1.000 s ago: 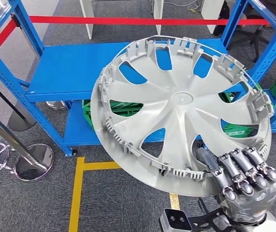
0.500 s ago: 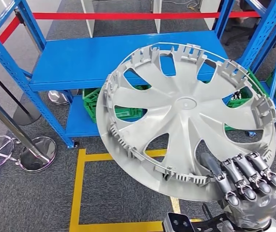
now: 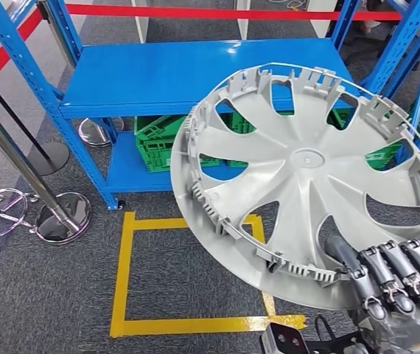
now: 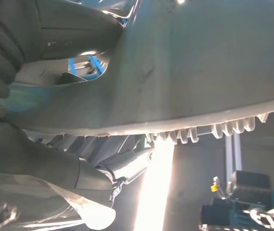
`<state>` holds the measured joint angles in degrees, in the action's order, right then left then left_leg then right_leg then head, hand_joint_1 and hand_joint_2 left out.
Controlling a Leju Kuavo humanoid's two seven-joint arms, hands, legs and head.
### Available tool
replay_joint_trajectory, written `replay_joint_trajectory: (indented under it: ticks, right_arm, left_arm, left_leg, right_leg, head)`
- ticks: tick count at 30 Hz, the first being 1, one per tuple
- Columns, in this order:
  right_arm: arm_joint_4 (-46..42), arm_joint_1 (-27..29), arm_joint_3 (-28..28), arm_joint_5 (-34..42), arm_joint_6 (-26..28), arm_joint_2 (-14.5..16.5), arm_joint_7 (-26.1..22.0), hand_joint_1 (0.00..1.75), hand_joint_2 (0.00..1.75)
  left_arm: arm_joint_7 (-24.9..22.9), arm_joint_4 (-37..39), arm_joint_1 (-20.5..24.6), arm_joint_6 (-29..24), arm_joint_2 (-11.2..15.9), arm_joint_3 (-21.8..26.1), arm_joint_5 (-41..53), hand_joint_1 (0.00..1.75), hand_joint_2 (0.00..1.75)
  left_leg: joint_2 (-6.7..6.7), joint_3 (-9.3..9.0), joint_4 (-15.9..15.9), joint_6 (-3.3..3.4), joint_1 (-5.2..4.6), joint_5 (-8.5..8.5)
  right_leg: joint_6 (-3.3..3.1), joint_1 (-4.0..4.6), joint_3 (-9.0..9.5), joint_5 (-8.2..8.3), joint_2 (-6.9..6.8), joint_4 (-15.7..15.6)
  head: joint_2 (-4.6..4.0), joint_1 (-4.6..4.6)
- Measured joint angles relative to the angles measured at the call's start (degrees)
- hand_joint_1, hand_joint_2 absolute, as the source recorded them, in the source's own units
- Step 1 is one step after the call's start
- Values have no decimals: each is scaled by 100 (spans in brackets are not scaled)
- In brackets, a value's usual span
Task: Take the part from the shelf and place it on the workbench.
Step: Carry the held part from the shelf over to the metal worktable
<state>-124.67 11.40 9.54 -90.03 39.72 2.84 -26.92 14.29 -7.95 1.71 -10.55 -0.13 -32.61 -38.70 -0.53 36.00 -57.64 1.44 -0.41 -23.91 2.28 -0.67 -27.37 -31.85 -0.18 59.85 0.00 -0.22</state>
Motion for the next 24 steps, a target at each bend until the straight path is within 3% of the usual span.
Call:
replay_joint_trajectory:
  ticks: [2, 4, 5, 6, 8, 9, 10, 11, 12, 14, 16, 21, 23, 24]
  right_arm:
    - [-57, 35, -70, 0, 0, 0, -33, 175, 175]
    - [-93, 70, -156, -1, -1, 0, -64, 175, 175]
    - [-107, 78, -197, -1, -1, 1, -73, 175, 175]
    - [-120, 85, -232, -1, -1, 1, -81, 175, 175]
    - [-145, 103, -296, -1, -1, 2, -94, 175, 175]
    - [-153, 116, -325, -1, -1, 2, -96, 175, 175]
    - [-156, 131, -353, -1, -1, 2, -93, 175, 175]
    - [-158, 149, -379, -1, -1, 2, -91, 175, 175]
    - [-162, 167, -403, -2, -1, 2, -88, 175, 175]
    - [-172, 196, -443, -2, -1, 2, -86, 175, 175]
    - [-178, 209, -457, -2, -1, 2, -86, 175, 175]
    - [-180, 212, -458, -2, -1, 2, -86, 175, 175]
    - [-198, 221, -480, -1, -1, 2, -88, 175, 175]
    - [-215, 238, -506, -1, -1, 2, -89, 175, 175]
  left_arm:
    - [-10, 1, -7, -22, -10, -8, 2, 0, 0]
    - [-31, 4, -10, -38, -7, -11, 1, 0, 0]
    - [-43, 7, -11, -44, -4, -12, 2, 0, 0]
    - [-54, 9, -12, -47, -1, -14, 6, 0, 0]
    - [-72, 10, -9, -42, -3, -25, 20, 0, 0]
    - [-76, 10, -4, -37, -6, -37, 31, 0, 0]
    - [-76, 10, 6, -33, -7, -53, 41, 0, 0]
    - [-72, 10, 17, -32, -8, -73, 53, 0, 0]
    - [-66, 10, 28, -32, -7, -93, 61, 0, 0]
    - [-54, 9, 49, -32, 0, -116, 73, 0, 0]
    - [-47, 8, 62, -32, 5, -121, 77, 0, 0]
    - [-45, 8, 66, -32, 6, -121, 79, 0, 0]
    - [-35, 7, 91, -39, 9, -127, 104, 0, 0]
    - [-34, 5, 114, -51, 11, -152, 137, 0, 0]
  left_leg:
    - [1, 72, -41, -50, -12, 94]
    - [12, 117, -42, -108, -15, 140]
    - [20, 158, -111, -144, -11, 29]
    - [28, 214, -286, -183, -3, -191]
    - [33, 348, -944, -245, 31, -790]
    - [33, 395, -1314, -263, 42, -998]
    - [33, 393, -1580, -270, 46, -1075]
    - [33, 311, -1672, -268, 47, -1026]
    - [33, 142, -1561, -257, 47, -891]
    - [45, -393, -886, -210, 46, -647]
    - [61, -746, -377, -172, 43, -613]
    - [66, -802, -285, -165, 39, -646]
    - [74, -874, -79, -136, 15, -684]
    - [65, -845, 36, -76, 9, -629]
  right_leg:
    - [-43, 18, 214, -89, 10, -378]
    - [-102, 5, 115, -21, 1, -382]
    - [-146, -8, 62, 26, -10, -383]
    - [-189, -24, -7, 87, -22, -381]
    - [-239, -29, -147, 201, -36, -352]
    - [-241, -27, -231, 253, -43, -327]
    - [-241, -25, -318, 299, -50, -294]
    - [-240, -24, -411, 341, -56, -256]
    - [-237, -24, -501, 379, -59, -217]
    - [-217, -23, -640, 451, -53, -156]
    - [-199, -22, -692, 490, -47, -135]
    - [-192, -18, -699, 497, -47, -134]
    - [-147, -14, -738, 577, -55, -145]
    - [-97, -19, -800, 519, -46, -102]
  head:
    - [0, -4]
    - [0, 1]
    - [0, -5]
    - [0, -22]
    - [0, -54]
    - [0, -65]
    - [0, -63]
    - [0, -67]
    - [0, -69]
    - [0, -69]
    - [0, -68]
    - [0, -68]
    - [0, -67]
    - [0, -59]
